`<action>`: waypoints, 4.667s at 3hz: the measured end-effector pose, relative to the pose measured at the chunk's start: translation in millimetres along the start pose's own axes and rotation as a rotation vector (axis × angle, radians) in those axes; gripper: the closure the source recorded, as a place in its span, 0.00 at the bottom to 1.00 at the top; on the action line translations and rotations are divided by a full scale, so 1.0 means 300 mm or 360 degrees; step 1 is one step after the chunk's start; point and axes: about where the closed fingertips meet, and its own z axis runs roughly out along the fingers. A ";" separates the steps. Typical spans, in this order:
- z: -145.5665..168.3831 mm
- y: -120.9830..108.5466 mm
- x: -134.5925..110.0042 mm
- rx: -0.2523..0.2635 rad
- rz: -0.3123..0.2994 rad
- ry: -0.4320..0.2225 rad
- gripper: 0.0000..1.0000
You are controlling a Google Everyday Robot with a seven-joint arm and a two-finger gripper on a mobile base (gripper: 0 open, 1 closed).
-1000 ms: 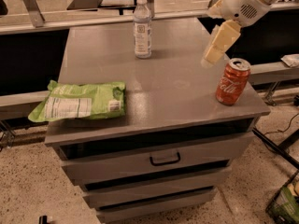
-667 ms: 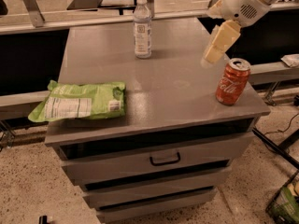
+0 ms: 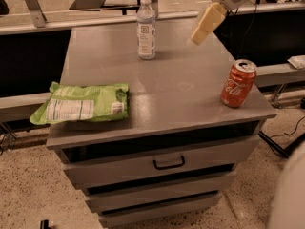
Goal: Move blue plastic bottle near green rice chip bag
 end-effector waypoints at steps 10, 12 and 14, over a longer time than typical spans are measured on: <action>0.403 -0.185 -0.312 -0.0166 0.0295 -0.0810 1.00; 0.417 0.063 -0.443 -0.0427 0.0104 -0.0778 1.00; 0.501 0.195 -0.451 -0.0601 0.0079 -0.0720 0.84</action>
Offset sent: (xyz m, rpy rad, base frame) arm 0.1293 0.0828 0.0018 0.3339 -0.0688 -0.1868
